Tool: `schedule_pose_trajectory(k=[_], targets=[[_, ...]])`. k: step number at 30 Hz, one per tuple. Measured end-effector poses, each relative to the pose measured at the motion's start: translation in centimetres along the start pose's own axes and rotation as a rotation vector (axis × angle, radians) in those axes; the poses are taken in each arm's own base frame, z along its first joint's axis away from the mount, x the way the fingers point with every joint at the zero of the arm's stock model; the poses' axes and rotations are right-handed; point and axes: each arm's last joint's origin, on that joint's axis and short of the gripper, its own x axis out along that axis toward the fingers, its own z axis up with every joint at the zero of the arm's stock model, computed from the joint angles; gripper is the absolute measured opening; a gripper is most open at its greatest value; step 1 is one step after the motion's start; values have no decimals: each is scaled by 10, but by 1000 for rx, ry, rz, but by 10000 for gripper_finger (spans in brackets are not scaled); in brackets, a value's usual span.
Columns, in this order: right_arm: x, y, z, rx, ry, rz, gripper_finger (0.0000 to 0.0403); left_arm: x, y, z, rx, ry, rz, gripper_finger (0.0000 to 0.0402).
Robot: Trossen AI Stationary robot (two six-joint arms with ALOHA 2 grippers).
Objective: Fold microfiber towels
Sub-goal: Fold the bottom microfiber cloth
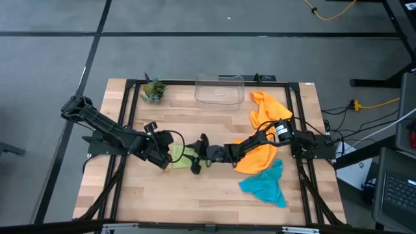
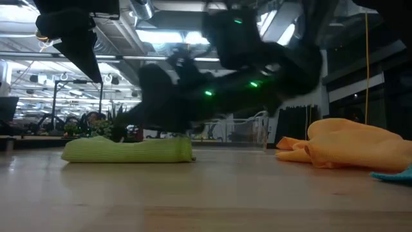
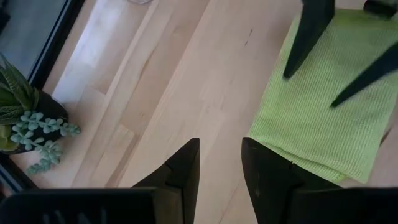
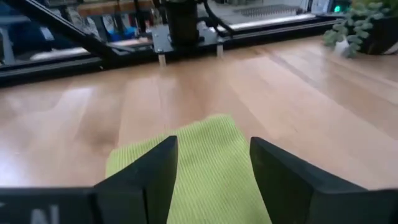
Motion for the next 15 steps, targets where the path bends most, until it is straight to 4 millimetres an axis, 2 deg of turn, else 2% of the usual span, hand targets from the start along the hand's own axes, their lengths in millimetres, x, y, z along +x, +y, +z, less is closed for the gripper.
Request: schedule_pose_trajectory(k=[4, 8, 12, 15], targets=[[-14, -8, -22, -28, 52, -16, 204, 0, 0, 1, -2, -24, 19, 110], [-19, -12, -31, -51, 106, -32, 204, 0, 1, 2, -6, -46, 32, 110], [-19, -12, -31, -61, 102, -53, 204, 0, 0, 2, -15, -54, 24, 110], [-16, -9, -21, -73, 34, -42, 204, 0, -1, 3, -18, -56, 21, 110]])
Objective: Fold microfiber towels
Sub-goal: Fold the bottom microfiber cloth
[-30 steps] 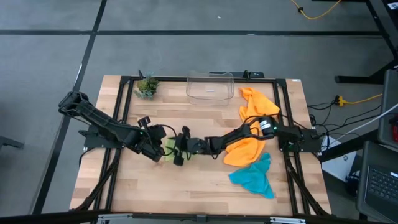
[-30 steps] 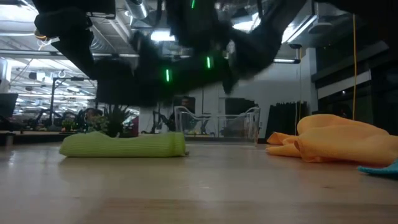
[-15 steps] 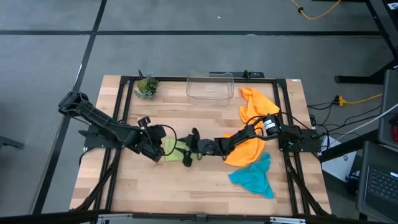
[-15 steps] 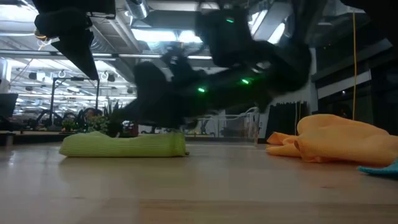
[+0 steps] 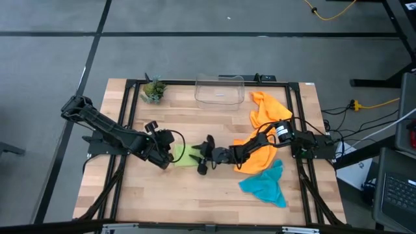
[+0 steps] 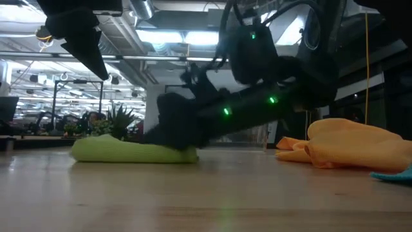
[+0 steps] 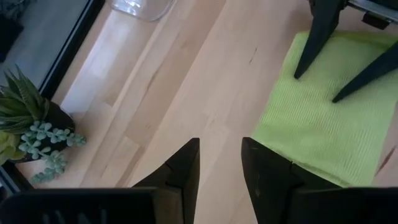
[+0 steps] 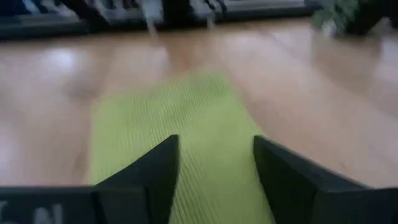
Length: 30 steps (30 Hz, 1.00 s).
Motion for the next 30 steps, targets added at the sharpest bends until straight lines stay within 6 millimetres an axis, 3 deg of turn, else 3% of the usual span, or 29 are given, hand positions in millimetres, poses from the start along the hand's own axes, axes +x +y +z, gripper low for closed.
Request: schedule_pose_trajectory(k=[5, 9, 14, 20, 25, 30], targets=[[9, 9, 30, -24, -166, 25, 204, 0, 0, 0, 0, 0, 0, 110], [17, 16, 43, -86, -165, 86, 204, 0, -2, -1, -28, 54, -48, 110], [24, 19, 42, -78, -66, 40, 204, 14, -17, -18, -61, 178, -178, 110], [25, 15, 38, -106, -6, -61, 204, 52, -42, -48, -120, 237, -249, 110], [26, 12, 32, -93, 61, -44, 204, 69, -55, -55, -117, 248, -252, 110], [28, 4, 26, -100, 123, -67, 204, 73, -65, -50, -87, 159, -287, 110]])
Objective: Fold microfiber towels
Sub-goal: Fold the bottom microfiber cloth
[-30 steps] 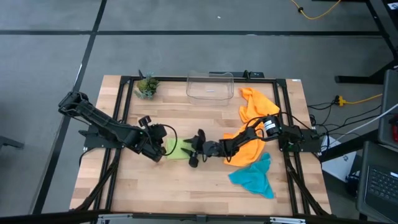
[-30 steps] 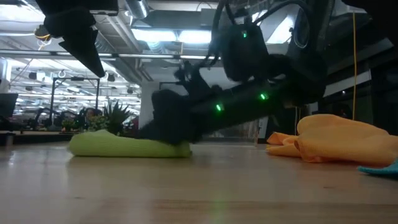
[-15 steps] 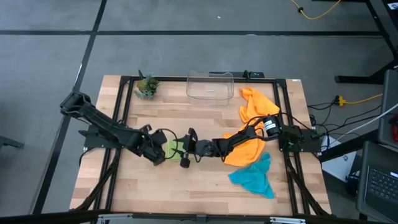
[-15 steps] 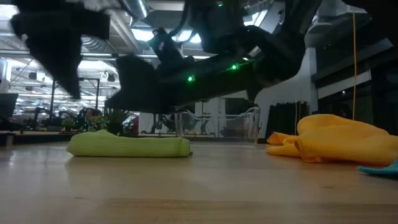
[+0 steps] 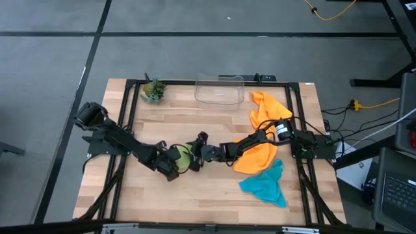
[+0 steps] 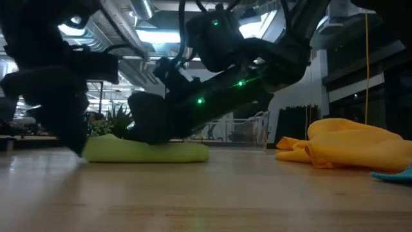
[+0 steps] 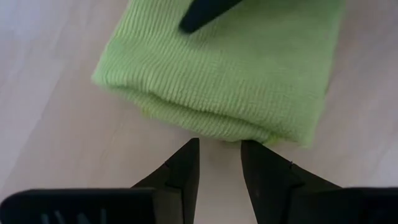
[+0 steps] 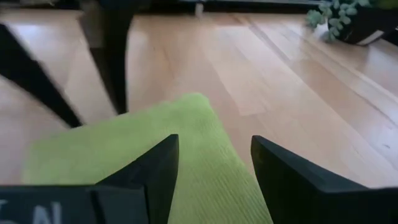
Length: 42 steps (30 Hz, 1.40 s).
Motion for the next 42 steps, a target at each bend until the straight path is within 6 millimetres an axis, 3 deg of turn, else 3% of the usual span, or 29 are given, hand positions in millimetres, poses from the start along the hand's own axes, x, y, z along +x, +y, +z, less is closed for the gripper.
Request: schedule_pose_trajectory(k=[23, 33, 42], targets=[[4, -9, -4, 35, 43, -24, 204, -3, -9, 16, 26, -155, -85, 110], [4, -9, -4, 43, 45, -25, 204, 24, -11, 18, 7, -122, -66, 96], [3, -10, -7, 46, 72, -37, 204, 22, -11, 20, 35, -164, -60, 94]])
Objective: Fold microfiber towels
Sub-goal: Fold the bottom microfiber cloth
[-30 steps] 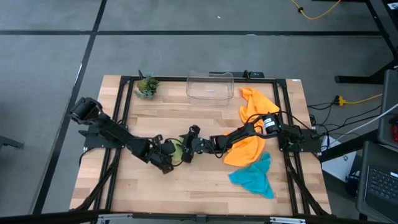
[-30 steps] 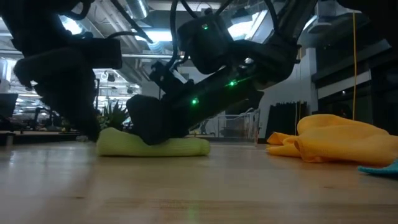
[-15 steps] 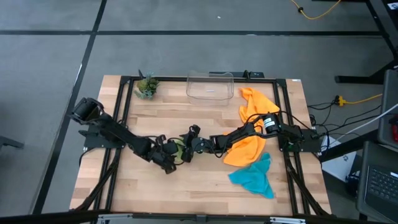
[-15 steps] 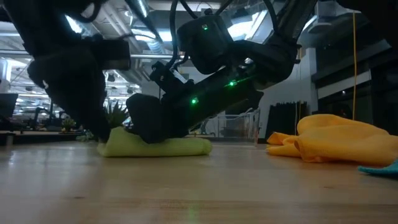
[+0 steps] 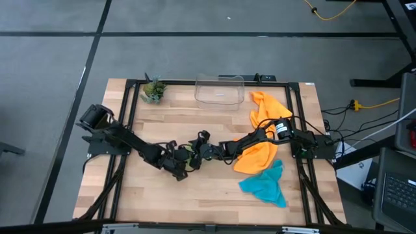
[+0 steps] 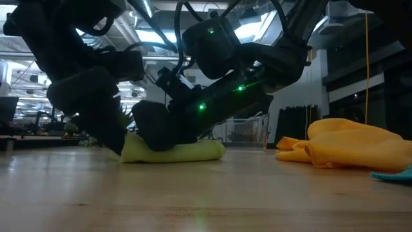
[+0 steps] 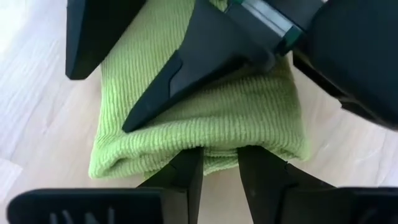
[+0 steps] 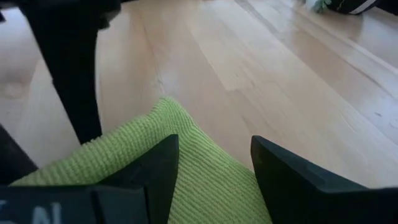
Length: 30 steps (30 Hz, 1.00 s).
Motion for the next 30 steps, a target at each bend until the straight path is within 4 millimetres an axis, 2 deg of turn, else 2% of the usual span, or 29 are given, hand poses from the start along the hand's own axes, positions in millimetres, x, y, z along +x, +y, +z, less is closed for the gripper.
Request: schedule_pose_trajectory(k=[4, 13, 21, 25, 30], targets=[[0, 0, 0, -5, 1, -5, 204, -12, 2, 2, -21, 37, -50, 92], [0, -1, 4, -40, -40, -47, 204, -52, 18, 11, -55, 51, -74, 92], [-6, 12, 12, -19, -131, 27, 204, -77, 34, 13, -45, 27, -31, 92], [-3, 16, 4, 37, -102, 127, 204, -84, 39, 15, -15, -4, -12, 91], [3, 18, -10, 40, -108, 137, 204, -87, 40, 16, 0, -23, -1, 92]])
